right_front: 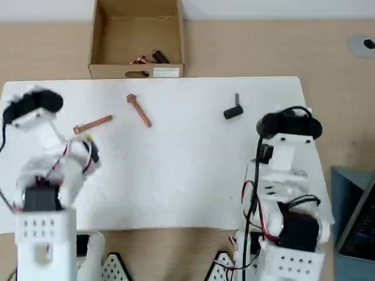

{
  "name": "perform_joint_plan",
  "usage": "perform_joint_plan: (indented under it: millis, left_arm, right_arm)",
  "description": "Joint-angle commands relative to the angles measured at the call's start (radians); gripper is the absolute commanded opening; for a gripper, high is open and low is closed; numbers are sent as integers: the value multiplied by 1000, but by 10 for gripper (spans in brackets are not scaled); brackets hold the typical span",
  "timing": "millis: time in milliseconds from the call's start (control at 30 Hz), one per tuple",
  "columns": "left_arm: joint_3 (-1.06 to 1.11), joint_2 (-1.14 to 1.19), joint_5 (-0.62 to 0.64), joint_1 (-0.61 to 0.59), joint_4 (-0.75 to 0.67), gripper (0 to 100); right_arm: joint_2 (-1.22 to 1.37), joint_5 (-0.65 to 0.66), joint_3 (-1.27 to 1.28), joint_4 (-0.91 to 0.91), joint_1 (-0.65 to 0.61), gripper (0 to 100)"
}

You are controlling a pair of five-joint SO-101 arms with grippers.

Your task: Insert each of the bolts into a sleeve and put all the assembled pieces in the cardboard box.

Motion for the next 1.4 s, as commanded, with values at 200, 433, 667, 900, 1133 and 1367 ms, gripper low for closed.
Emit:
perform_joint_plan:
  millis: [200,433,667,900,1133,1367]
  left_arm:
    - [-362,467,209,161,0,2]
    - [-552,739,276,161,0,5]
    - [-761,1012,279,161,2,6]
    - [-950,1225,279,166,2,7]
    - [-1091,1379,281,166,52,129]
    - [-1270,1546,293,160,109,114]
  right_arm:
    - [-110,3,13,11,13,9]
    - [-148,9,13,15,111,9]
    - [-148,9,16,15,142,9]
    - [-148,9,16,15,142,9]
    - [-148,9,16,15,142,9]
    - [-148,9,16,15,142,9]
